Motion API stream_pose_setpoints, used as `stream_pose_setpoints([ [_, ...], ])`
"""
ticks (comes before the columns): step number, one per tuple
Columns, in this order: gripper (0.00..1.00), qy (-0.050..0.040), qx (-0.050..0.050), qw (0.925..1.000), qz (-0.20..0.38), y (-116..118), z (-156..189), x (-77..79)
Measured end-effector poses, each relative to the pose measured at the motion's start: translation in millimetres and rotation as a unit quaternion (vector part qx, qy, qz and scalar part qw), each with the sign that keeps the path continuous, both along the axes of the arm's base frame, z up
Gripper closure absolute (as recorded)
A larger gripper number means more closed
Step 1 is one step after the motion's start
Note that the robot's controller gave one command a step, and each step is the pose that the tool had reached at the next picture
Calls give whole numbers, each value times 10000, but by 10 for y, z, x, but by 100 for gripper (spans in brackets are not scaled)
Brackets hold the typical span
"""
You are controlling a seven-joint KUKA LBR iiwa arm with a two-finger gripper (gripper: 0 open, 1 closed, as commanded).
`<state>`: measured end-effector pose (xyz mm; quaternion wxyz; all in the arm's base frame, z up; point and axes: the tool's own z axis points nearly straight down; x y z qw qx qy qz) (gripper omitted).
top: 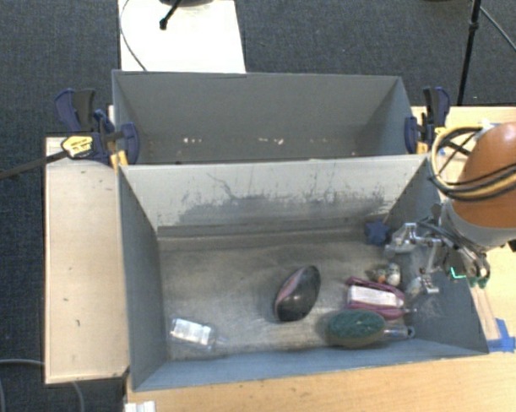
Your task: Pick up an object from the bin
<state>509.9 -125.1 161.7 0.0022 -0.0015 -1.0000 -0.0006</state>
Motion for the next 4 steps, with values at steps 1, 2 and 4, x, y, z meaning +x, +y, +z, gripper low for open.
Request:
stream_pose_setpoints([
  [1,0,-206,-46,9997,124,254,-601,-49],
  [2,100,-130,-29,9998,151,265,-638,-84],
  [4,0,-40,-3,9907,1360,221,839,12],
])
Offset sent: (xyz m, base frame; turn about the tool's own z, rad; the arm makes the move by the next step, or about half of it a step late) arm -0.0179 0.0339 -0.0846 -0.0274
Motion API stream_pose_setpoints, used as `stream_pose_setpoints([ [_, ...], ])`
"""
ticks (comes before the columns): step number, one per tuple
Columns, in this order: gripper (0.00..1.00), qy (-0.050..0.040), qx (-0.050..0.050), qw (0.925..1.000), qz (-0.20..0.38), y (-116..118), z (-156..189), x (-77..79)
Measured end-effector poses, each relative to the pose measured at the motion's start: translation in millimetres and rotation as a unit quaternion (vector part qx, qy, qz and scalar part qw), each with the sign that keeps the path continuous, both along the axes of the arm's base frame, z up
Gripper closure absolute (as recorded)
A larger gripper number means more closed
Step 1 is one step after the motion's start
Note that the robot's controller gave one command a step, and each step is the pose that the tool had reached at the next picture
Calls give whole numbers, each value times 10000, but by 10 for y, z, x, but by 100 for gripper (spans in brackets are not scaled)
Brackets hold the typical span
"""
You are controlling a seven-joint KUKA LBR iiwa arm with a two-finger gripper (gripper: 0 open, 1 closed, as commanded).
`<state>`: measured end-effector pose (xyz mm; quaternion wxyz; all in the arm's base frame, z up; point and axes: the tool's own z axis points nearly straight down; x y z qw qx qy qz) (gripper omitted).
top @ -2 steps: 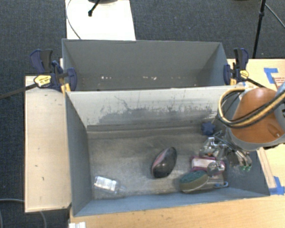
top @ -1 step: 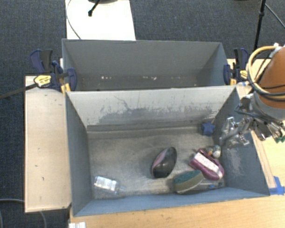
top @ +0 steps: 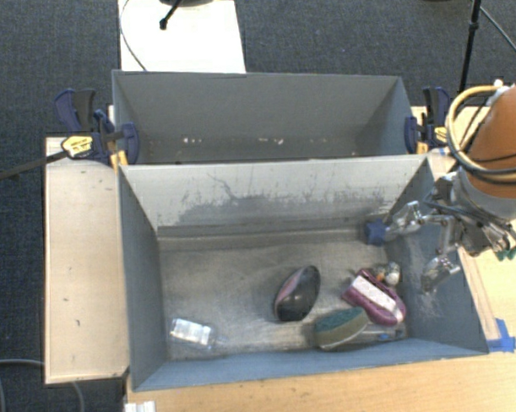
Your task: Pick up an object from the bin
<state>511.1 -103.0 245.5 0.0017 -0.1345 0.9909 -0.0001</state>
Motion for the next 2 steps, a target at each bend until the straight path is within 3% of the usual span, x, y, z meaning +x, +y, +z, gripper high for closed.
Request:
stream_pose_setpoints([
  [1,0,17,16,9961,881,1235,-432,-48],
  [2,0,-8,10,9962,-874,1467,-1731,73],
])
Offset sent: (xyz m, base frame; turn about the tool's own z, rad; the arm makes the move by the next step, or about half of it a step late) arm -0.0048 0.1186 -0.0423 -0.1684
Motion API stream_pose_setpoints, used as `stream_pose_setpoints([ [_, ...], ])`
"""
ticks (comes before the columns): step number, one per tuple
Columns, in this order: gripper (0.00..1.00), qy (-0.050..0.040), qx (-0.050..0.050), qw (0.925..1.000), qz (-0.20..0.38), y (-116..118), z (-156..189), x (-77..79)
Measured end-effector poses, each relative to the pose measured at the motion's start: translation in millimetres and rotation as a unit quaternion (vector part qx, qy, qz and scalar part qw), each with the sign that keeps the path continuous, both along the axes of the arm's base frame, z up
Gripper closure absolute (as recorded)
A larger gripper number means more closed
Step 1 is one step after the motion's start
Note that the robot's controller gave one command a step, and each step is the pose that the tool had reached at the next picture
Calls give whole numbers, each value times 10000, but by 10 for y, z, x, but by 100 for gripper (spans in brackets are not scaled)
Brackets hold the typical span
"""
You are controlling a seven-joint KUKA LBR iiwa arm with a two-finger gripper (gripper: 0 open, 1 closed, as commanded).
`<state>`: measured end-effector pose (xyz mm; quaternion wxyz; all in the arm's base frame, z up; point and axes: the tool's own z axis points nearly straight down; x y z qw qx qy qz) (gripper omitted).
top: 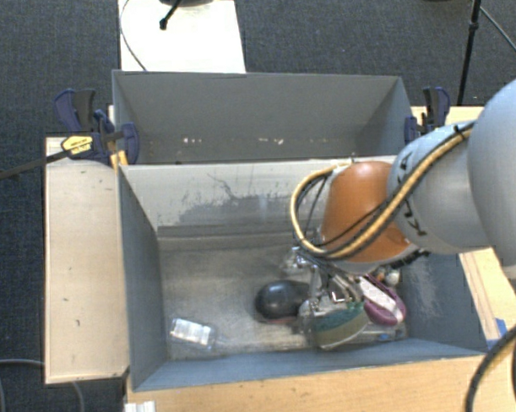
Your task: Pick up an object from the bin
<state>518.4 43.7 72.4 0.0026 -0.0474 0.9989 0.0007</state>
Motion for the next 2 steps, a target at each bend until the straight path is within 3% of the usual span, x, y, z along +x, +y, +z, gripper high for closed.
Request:
stream_pose_setpoints([
  [1,100,-27,-1,10000,19,-3,27,16],
  [2,100,-24,-15,9894,1452,-104,1932,60],
])
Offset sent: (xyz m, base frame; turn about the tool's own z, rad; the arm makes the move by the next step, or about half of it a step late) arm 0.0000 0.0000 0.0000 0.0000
